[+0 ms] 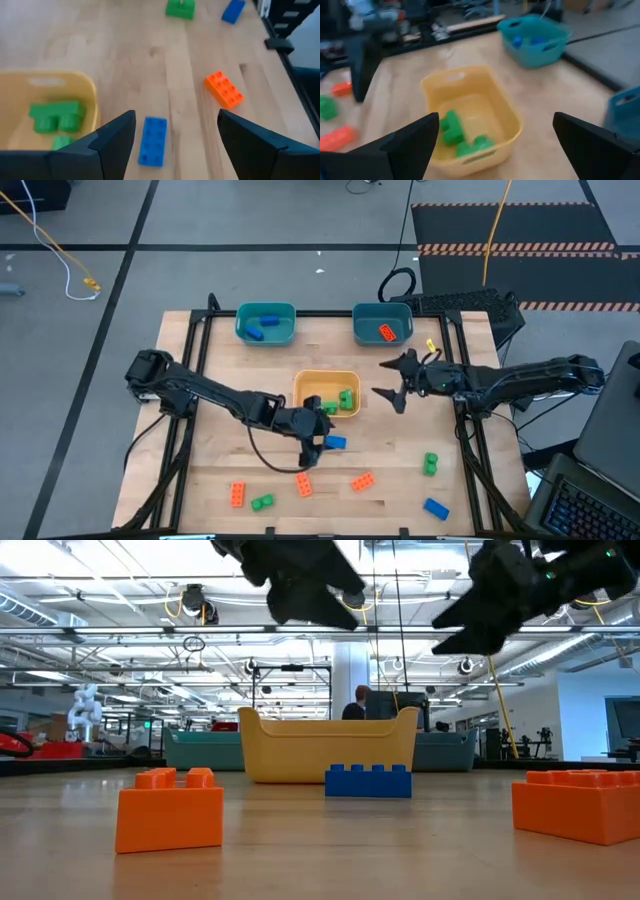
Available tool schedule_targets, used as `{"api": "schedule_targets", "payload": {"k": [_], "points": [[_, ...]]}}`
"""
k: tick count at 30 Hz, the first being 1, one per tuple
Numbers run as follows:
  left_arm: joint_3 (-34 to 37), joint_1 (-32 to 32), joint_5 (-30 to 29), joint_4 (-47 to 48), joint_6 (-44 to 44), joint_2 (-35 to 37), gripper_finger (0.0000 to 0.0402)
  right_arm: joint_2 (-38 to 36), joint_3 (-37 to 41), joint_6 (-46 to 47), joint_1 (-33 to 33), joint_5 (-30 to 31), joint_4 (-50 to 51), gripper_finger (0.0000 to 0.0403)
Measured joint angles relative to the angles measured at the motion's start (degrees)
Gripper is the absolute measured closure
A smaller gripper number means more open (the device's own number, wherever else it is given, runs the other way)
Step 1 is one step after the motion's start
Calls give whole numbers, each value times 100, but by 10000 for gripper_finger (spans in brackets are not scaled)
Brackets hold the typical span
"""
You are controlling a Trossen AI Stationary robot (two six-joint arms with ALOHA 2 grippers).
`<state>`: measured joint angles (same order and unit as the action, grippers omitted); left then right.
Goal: Sort & place blocks by color
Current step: Put the green game piece into the yellow bin
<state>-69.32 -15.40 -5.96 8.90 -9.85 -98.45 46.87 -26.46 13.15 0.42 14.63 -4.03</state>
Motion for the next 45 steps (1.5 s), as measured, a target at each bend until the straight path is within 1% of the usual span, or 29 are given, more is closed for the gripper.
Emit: {"api": "schedule_targets", "payload": {"k": [3,5,8,10,12,14,16,17,19,20,21,24,26,28,29,31,35,37,39,42,44,45], "points": [[-31,4,-277,-87,265,83,119,0,354,98,42,-257,-291,19],[-92,71,-478,-299,555,171,119,26,681,9,42,-283,-760,19],[-188,329,-615,-861,967,343,119,41,1144,-171,1,-270,-2005,19],[-189,599,-635,-1268,1001,391,119,52,1395,-168,-6,-215,-2722,19],[-158,866,-496,-1345,1094,464,119,58,1443,-173,-3,74,-2753,19],[-110,1142,-107,-1293,1234,493,119,57,1317,-186,-4,346,-2143,19],[-41,1402,326,-1024,1250,503,119,100,990,-89,9,413,-1218,19],[2,1514,472,-847,1217,500,119,150,782,-31,27,478,-725,19],[130,1706,621,-874,1174,475,119,261,352,46,68,489,284,19],[215,1780,623,-1083,1178,474,119,346,107,115,79,501,774,19],[311,1838,620,-1500,1186,476,119,434,-151,207,88,527,1200,19],[665,1888,685,-3102,1125,489,119,763,-886,564,181,593,2610,19],[949,1876,822,-4112,1133,489,119,1051,-1315,875,286,521,3470,19],[1221,1893,853,-4734,1126,490,119,1333,-1677,1349,393,278,4193,19],[1350,1921,850,-4878,1124,494,119,1477,-1852,1642,445,97,4520,19],[1595,2007,812,-5099,1088,490,119,1754,-2134,2368,544,-445,5135,19],[1872,2163,761,-5577,636,492,119,2182,-2417,4102,815,-1685,6037,19],[1962,2199,750,-5486,628,500,119,2314,-2428,4889,991,-2431,6316,19],[2060,2196,751,-5346,631,486,119,2426,-2428,5700,1189,-2967,6523,19],[2135,2116,750,-5373,672,486,119,2499,-2428,6845,1521,-3495,6537,19],[2204,2039,750,-5373,653,489,119,2537,-2427,7600,1779,-3725,6384,19],[2238,1993,750,-5352,664,489,119,2556,-2428,7970,1920,-3746,6279,19]]}}
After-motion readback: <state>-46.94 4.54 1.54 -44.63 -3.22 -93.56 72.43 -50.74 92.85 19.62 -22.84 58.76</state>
